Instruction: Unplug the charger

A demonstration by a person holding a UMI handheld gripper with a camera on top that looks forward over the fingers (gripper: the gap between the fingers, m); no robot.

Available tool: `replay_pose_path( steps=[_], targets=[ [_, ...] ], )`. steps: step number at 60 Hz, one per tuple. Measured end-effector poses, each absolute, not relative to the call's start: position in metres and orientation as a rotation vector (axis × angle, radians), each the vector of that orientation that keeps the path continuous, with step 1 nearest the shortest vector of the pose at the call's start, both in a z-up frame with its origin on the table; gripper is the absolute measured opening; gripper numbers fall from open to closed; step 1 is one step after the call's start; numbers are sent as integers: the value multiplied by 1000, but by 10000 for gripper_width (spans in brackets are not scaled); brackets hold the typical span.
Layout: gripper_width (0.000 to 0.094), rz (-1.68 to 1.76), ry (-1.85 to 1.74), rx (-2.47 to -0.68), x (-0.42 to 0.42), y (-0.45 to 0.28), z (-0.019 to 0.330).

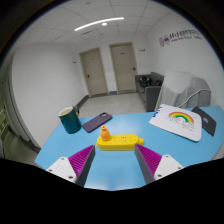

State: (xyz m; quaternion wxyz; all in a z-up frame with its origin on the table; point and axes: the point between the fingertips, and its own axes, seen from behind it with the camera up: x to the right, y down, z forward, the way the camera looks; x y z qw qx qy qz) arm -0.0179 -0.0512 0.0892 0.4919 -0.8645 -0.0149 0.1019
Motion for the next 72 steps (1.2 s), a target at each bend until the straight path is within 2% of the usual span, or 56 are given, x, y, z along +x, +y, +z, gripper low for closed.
replay_pose_path(
  steps=[5,15,17,19,20,21,22,23,24,33,40,42,48,52,56,59,62,66,72],
  targets=[
    [819,220,-29,-2095,-46,-14,72],
    [752,114,14,-2105,-76,50,31],
    [695,100,35,-2104,-77,61,26],
    [596,80,52,-2082,-74,70,27],
    [612,64,61,-2075,-74,75,26],
    [470,48,66,-2071,-68,76,26],
    [451,28,72,-2069,-65,78,25],
    [387,7,75,-2067,-63,80,25],
    [261,4,65,-2063,-64,81,25],
    [64,-18,93,-2053,-65,84,23],
    [56,-22,87,-2130,-64,84,26],
    [56,-18,77,-2084,-68,87,53],
    [57,-100,9,-1869,-42,93,166],
    [56,-141,31,-1835,-19,93,201],
    [55,-137,59,-1829,7,85,217],
    [55,-180,59,-1851,33,73,217],
    [56,-231,57,-1895,58,63,201],
    [56,-246,66,-1992,88,48,157],
    [57,-186,108,-2183,116,26,74]
  ],
)
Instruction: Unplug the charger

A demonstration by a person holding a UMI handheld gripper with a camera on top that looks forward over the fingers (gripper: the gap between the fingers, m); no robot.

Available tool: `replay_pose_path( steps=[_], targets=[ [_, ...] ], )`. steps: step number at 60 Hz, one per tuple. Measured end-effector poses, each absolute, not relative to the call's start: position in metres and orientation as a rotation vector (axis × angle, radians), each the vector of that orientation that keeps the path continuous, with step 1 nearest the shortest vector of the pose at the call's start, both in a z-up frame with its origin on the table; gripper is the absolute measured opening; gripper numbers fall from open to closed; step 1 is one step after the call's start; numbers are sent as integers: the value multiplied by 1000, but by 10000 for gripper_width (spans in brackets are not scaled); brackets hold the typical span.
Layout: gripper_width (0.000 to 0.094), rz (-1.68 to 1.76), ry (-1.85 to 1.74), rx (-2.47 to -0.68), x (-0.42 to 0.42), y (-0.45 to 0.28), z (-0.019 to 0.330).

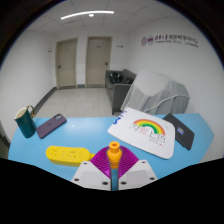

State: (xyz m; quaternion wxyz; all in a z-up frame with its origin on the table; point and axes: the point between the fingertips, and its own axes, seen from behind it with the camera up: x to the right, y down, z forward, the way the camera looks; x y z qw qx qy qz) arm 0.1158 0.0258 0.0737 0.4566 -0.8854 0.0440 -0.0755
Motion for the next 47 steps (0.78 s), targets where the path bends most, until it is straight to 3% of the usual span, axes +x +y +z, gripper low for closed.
replay_pose_path(
  steps=[4,8,16,22,25,29,34,47],
  targets=[
    [56,-166,102,-2263,132,15,33],
    [56,-134,73,-2277,141,16,17],
    [161,-2,-25,-2333,132,18,-9],
    [264,100,-88,-2327,118,17,-8],
    [421,116,-91,-2309,120,16,-5],
    [778,154,-100,-2294,121,9,2],
    [838,204,-109,-2274,125,-3,15],
    [826,232,-70,-2224,161,-43,53]
  ],
)
